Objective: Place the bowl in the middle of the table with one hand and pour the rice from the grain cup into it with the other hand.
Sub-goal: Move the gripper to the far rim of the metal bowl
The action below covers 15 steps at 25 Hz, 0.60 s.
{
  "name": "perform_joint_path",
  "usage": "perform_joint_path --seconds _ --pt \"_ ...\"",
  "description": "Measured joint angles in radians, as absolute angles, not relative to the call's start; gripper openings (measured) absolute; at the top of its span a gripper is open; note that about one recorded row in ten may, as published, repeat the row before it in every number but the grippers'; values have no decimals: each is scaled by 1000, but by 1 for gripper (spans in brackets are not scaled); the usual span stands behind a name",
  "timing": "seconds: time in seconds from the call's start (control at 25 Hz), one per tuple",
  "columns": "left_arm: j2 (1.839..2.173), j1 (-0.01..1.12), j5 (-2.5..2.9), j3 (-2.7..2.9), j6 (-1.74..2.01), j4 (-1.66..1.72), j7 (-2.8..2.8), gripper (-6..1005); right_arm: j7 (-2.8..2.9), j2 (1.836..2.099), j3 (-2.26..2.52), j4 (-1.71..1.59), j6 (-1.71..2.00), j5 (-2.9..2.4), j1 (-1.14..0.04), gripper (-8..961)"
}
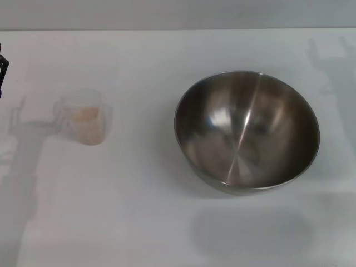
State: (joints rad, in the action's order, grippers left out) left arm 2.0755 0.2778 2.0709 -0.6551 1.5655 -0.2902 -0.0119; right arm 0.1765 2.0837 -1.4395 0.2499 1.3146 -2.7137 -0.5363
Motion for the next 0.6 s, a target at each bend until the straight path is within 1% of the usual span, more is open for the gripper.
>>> perform_joint_path --seconds 0.44,0.6 --pt "2075 280 2071 -657 1564 -291 -12 866 186 2083 -1434 278 1246 -2714 -525 802" --pt "2075 281 2071 -657 1561 -291 -12 865 186 2071 -1407 406 1119 -2724 -484 802"
